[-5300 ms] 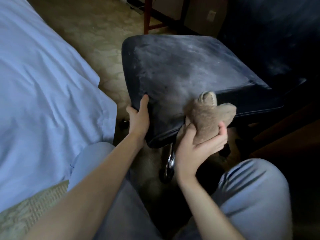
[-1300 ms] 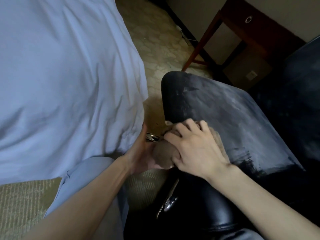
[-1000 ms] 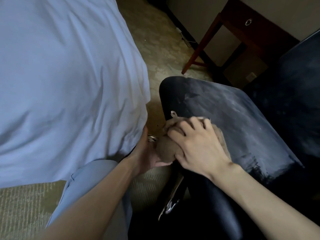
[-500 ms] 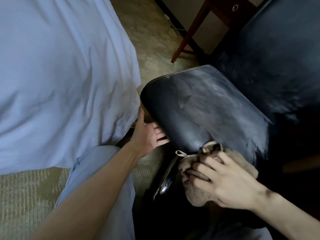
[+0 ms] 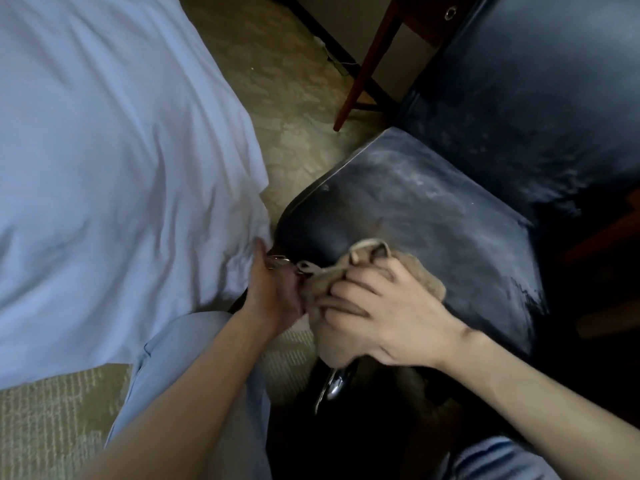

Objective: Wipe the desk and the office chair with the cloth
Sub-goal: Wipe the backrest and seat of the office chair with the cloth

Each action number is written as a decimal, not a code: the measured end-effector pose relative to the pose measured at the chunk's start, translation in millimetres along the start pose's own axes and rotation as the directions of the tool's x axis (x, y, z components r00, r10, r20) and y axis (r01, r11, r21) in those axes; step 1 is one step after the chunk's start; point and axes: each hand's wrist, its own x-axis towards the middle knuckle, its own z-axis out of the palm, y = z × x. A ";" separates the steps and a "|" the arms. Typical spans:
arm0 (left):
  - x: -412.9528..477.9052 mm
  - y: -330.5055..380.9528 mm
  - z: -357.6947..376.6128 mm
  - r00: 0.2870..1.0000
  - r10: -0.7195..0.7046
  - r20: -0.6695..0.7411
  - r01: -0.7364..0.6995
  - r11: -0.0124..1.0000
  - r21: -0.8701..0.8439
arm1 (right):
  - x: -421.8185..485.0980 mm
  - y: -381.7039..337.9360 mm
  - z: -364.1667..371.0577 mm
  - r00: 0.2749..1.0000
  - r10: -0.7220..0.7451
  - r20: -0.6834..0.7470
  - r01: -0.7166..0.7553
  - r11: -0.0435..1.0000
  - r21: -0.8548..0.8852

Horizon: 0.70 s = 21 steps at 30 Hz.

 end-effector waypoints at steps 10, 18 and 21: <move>-11.1 15.4 6.0 0.962 0.247 -0.116 -0.209 0.941 0.268 | -98.1 -3.0 -11.1 0.988 -0.093 0.125 0.108 0.987 -0.119; -22.8 12.4 -8.2 0.982 0.187 0.016 -0.182 0.931 0.316 | 48.7 4.4 -8.2 0.995 -0.085 -0.060 0.086 0.996 0.003; -30.3 12.8 -10.0 0.974 0.214 0.078 -0.222 0.968 0.118 | 93.5 13.0 -20.2 0.997 0.043 -0.062 -0.042 0.999 0.012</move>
